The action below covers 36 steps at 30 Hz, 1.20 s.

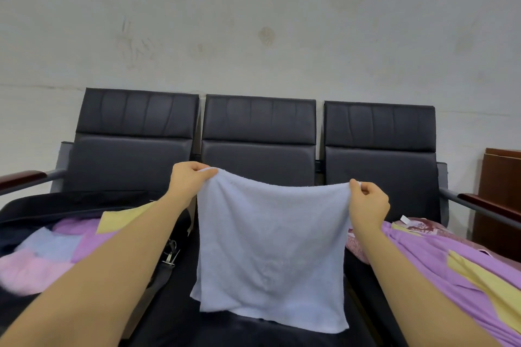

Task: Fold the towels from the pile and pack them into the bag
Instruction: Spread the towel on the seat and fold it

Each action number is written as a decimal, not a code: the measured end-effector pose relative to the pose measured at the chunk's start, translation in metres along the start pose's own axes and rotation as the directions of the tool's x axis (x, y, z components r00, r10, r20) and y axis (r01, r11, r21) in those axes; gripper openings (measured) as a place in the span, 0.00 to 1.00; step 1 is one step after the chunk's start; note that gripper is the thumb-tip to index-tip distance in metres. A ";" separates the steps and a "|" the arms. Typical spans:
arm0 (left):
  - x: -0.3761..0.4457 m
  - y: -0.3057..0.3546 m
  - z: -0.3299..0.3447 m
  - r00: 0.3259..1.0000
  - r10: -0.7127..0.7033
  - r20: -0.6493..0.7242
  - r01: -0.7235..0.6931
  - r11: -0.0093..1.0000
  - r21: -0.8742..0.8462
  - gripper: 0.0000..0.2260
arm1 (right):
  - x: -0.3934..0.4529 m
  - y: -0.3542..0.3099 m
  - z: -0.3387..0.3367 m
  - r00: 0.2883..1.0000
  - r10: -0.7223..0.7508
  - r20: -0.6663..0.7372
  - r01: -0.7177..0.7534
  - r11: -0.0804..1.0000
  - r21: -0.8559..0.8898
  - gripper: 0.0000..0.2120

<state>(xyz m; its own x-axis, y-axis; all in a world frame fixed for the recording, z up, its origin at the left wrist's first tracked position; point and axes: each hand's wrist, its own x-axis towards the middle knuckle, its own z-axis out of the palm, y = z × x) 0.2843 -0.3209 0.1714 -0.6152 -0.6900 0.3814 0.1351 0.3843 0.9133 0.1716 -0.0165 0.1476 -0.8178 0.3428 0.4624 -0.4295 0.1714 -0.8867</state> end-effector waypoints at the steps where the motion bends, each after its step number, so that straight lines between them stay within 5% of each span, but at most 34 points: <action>1: 0.001 -0.003 0.000 1.000 0.015 0.003 -0.015 1.000 0.022 0.03 | 0.000 0.003 0.001 1.000 0.007 -0.001 -0.007 1.000 -0.022 0.09; 4: 0.002 -0.008 0.001 0.998 0.070 0.012 -0.071 0.972 0.224 0.06 | -0.003 0.010 0.004 0.999 0.034 0.014 -0.033 0.998 -0.059 0.09; 7: -0.001 -0.010 0.005 0.993 0.107 0.047 -0.115 0.824 0.556 0.11 | -0.007 0.017 0.009 0.996 0.077 0.034 -0.075 0.995 -0.068 0.08; 9: -0.002 -0.012 0.006 0.992 0.127 0.015 -0.110 0.784 0.610 0.13 | -0.009 0.019 0.011 0.995 0.092 0.031 -0.090 0.995 -0.047 0.07; 16: 0.018 0.009 0.009 0.981 0.175 -0.079 -0.138 0.930 0.340 0.12 | -0.004 -0.001 0.020 1.000 -0.025 -0.002 0.025 0.995 0.096 0.10; 21: 0.033 0.033 0.004 0.965 0.258 -0.045 -0.246 0.951 0.185 0.07 | 0.015 -0.022 0.026 0.988 -0.157 0.005 0.157 0.987 -0.041 0.10; 26: 0.034 0.041 -0.002 0.961 0.278 -0.013 -0.266 0.933 0.242 0.06 | 0.018 -0.028 0.021 0.989 -0.143 -0.024 0.141 0.987 -0.072 0.09; 31: 0.017 0.042 -0.005 0.950 0.304 -0.065 -0.239 0.846 0.476 0.06 | 0.009 -0.027 0.018 0.998 -0.062 -0.019 0.062 0.998 -0.008 0.08; 36: 0.014 0.019 -0.004 0.973 0.230 -0.031 -0.207 0.921 0.330 0.05 | 0.009 -0.014 0.016 1.000 0.000 0.021 -0.001 1.000 0.030 0.10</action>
<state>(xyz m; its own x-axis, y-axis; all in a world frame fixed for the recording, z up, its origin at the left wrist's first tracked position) 0.2819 -0.3255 0.1948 -0.5432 -0.6021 0.5852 -0.0042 0.6989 0.7152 0.1642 -0.0305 0.1645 -0.8260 0.3229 0.4620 -0.4397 0.1436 -0.8866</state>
